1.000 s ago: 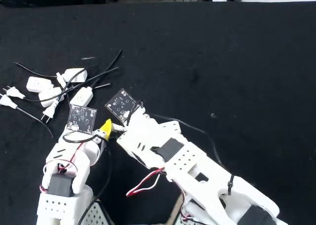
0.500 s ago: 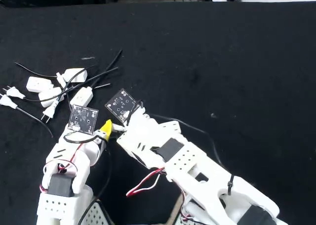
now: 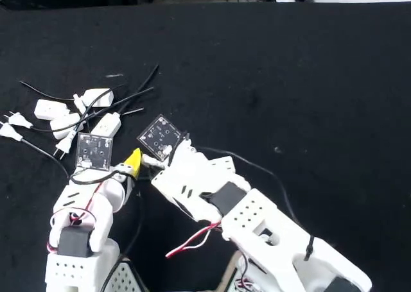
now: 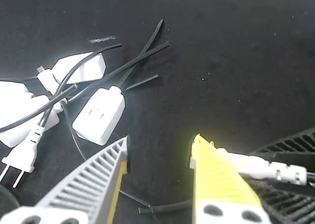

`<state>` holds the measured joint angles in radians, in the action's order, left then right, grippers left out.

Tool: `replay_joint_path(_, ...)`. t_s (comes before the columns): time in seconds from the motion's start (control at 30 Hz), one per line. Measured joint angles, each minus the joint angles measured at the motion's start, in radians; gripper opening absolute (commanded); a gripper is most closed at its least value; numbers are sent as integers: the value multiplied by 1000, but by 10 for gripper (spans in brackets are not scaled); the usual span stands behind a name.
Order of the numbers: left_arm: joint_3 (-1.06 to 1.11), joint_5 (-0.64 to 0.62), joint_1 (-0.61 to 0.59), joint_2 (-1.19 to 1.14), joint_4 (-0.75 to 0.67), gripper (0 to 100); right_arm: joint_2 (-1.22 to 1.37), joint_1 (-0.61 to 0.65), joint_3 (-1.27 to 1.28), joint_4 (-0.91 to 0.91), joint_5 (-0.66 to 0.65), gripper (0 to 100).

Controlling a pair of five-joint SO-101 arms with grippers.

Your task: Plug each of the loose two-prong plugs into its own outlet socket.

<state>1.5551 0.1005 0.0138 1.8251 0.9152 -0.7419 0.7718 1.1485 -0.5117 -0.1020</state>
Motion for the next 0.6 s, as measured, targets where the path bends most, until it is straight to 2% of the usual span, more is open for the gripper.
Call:
replay_joint_path(0.4,-12,-5,-6,-3,-11,216,-11,0,-2,0,0,11)
replay_joint_path(0.6,2,-5,28,-3,-14,216,-11,-2,-2,0,0,11)
